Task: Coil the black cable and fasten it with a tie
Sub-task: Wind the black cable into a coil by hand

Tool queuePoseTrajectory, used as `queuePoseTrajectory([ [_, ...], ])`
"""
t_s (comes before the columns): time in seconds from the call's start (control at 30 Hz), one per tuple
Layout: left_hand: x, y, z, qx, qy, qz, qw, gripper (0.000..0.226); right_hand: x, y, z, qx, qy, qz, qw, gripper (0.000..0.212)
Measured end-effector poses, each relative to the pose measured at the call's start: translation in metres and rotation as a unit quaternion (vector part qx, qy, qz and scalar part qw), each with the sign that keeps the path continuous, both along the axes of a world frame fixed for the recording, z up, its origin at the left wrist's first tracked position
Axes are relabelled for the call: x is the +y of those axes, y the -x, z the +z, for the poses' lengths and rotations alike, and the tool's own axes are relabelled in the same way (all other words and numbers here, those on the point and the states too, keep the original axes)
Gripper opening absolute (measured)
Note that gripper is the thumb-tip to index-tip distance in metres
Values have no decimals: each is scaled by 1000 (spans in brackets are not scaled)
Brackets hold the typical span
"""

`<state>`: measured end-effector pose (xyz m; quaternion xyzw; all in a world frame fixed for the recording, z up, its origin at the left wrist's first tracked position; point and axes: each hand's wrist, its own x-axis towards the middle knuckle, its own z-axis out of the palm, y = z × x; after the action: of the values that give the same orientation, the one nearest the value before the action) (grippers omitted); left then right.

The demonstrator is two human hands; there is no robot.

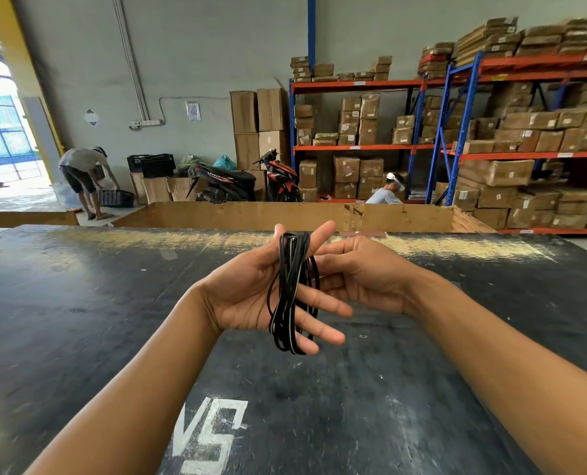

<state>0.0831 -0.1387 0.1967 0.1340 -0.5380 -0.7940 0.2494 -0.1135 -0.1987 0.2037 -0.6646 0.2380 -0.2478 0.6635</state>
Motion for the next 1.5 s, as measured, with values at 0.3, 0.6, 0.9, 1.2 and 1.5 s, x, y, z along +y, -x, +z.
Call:
queuePoseTrajectory([
  [0.3, 0, -1, 0, -3, -7, -9, 1000, 59, 3, 5, 9, 3, -18, 57, 998, 38],
  [0.6, 3, 6, 1, -2, 8, -21, 1000, 61, -2, 8, 5, -16, -30, 107, 994, 26],
  [0.9, 3, 15, 1, 14, -2, -50, 999, 63, -3, 10, -1, -41, -42, 140, 988, 24],
  [1.2, 1, 18, -2, 41, -6, -84, 996, 63, 1, 12, -1, -37, -25, 120, 992, 28],
  [1.5, 1, 8, -6, 86, -27, -9, 996, 72, 10, 9, -6, -19, 43, 62, 997, 21],
])
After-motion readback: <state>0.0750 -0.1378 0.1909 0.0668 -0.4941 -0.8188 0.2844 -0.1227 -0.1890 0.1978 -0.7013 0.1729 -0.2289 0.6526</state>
